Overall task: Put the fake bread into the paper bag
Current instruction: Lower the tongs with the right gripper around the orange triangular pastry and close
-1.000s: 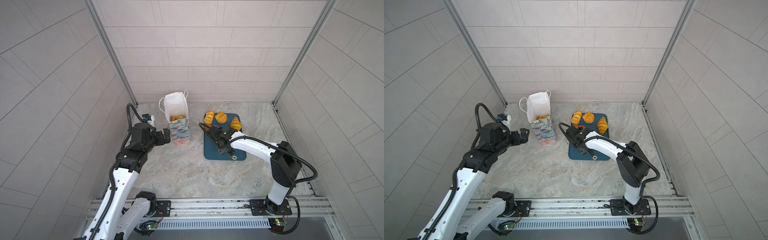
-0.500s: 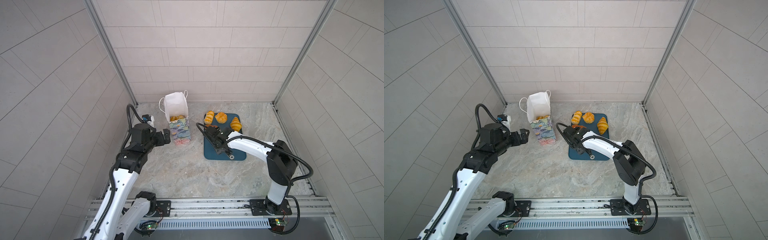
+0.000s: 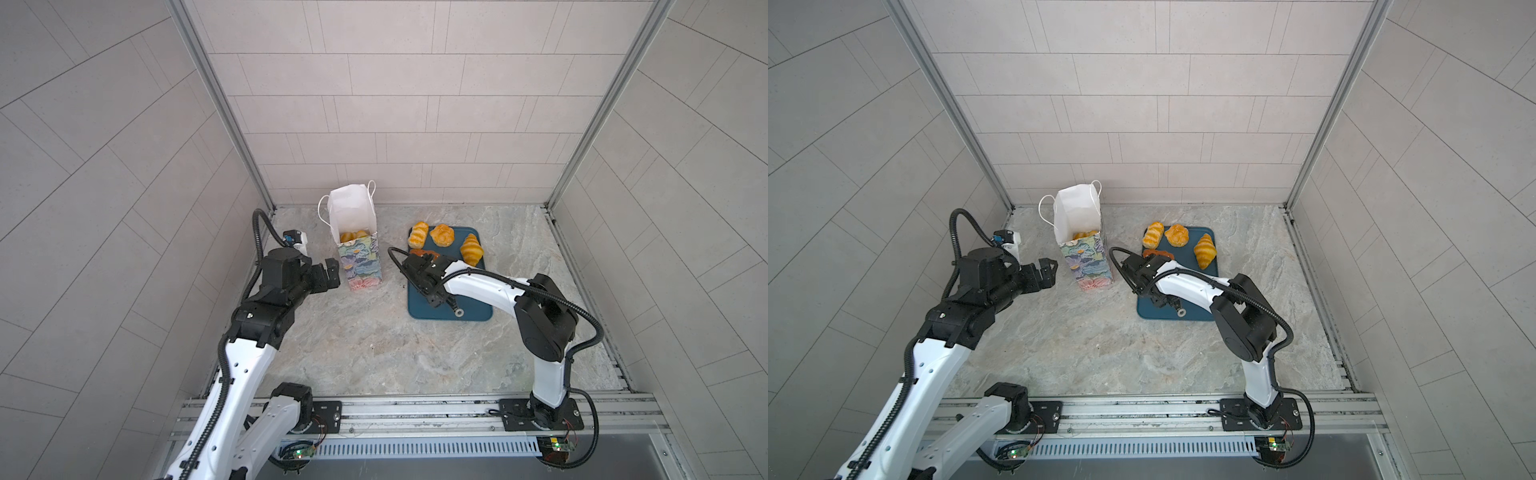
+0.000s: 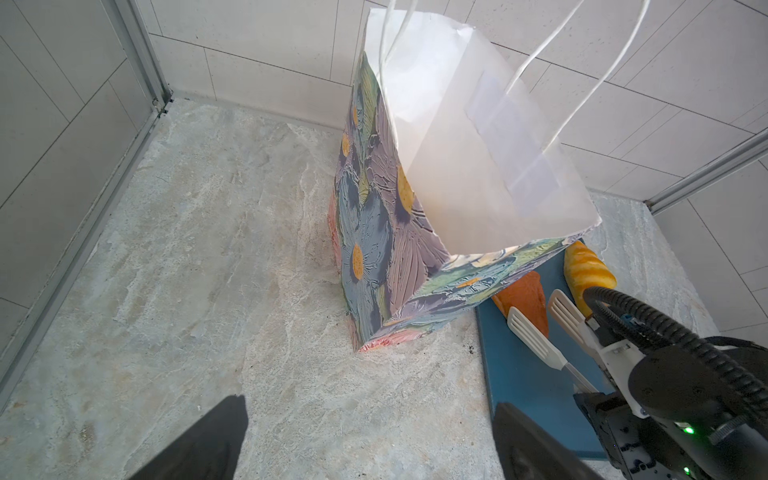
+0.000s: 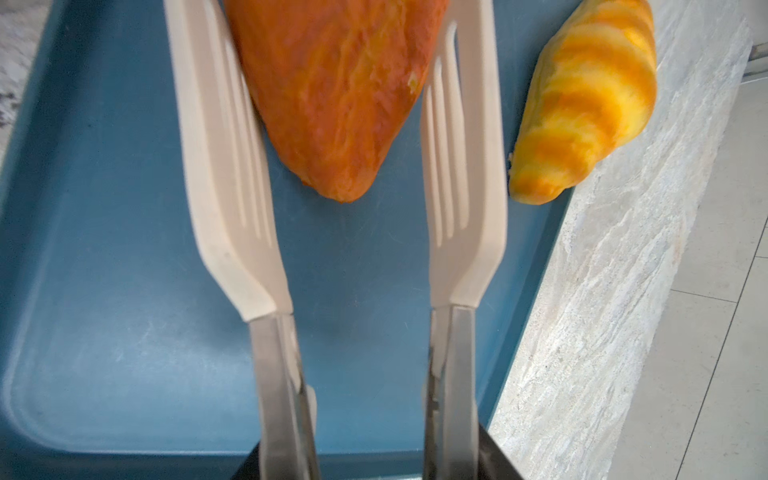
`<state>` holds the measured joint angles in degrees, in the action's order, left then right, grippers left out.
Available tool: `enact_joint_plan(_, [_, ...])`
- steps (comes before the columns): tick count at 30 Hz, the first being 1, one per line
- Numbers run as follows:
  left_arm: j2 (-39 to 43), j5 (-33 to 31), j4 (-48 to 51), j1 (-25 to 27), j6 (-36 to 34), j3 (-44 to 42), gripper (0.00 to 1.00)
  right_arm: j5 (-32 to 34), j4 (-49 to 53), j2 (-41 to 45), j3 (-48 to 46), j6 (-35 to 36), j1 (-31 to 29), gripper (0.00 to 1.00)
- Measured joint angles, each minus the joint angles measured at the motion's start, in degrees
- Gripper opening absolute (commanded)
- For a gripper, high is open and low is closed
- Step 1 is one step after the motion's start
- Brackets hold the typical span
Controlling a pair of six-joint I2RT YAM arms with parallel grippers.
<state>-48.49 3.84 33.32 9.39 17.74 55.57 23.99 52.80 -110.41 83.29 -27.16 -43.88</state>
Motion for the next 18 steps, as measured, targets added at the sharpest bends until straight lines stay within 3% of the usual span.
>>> enact_joint_plan(6, [0.0, -0.66, 0.09, 0.0, -0.15, 0.0, 1.0, 0.22, 0.46, -1.14, 1.03, 0.87, 0.0, 0.36])
enact_joint_plan(18, [0.31, -1.55, 0.48, 0.0, -0.46, 0.02, 1.0, -4.22, -1.29, 3.48, -3.28, 2.75, 0.44, 0.3])
